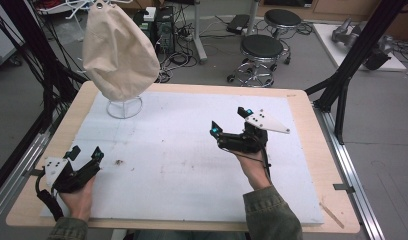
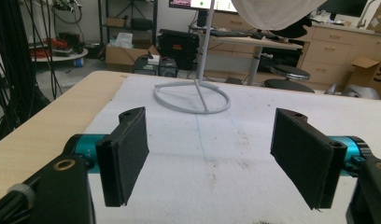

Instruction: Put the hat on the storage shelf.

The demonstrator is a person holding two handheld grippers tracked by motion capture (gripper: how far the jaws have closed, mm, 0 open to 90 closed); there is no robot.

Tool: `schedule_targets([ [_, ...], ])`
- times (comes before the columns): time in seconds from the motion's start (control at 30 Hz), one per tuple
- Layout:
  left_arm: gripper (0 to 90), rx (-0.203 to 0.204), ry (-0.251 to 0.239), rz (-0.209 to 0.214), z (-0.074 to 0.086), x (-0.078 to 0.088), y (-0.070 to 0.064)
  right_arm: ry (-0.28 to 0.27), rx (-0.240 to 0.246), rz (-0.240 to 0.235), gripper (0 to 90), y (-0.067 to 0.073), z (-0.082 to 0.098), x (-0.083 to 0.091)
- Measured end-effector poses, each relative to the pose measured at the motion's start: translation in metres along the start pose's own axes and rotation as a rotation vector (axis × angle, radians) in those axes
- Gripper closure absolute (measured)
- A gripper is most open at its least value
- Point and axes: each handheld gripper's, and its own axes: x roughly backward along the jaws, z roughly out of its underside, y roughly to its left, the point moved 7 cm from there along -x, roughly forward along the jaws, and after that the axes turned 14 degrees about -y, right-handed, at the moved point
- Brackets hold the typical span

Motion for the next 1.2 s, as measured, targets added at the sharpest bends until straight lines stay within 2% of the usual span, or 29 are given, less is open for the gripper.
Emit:
schedule_targets([
  [0.07,27.5,0.001,0.0,-0.001,0.0,0.0,0.0,0.021,0.007,0.018,1.5,-0.005,0.003,0.005],
  [0.13,27.5,0.002,0.001,-0.002,0.0,0.0,0.001,0.007,0.019,0.031,1.6,-0.008,0.003,0.012],
  [0.4,27.5,0.003,0.002,0.0,0.0,0.001,0.001,0.036,0.005,0.083,1.6,-0.024,0.017,0.038],
  [0.53,27.5,0.028,0.001,0.0,0.0,0.001,0.001,0.044,0.007,0.113,1.6,-0.033,0.021,0.051],
  [0.67,27.5,0.029,-0.002,0.003,-0.001,0.002,0.0,0.046,-0.01,0.164,1.6,-0.045,0.027,0.067],
  [0.73,27.5,0.03,-0.002,0.004,-0.001,0.002,0.0,0.059,-0.007,0.196,1.5,-0.053,0.031,0.076],
  [1.07,27.4,0.041,-0.003,0.007,-0.001,0.003,-0.001,0.052,-0.014,0.352,1.6,-0.08,0.046,0.119],
  [1.2,27.4,0.044,-0.004,0.007,-0.002,0.003,-0.002,0.045,0.006,0.423,1.6,-0.089,0.053,0.131],
])
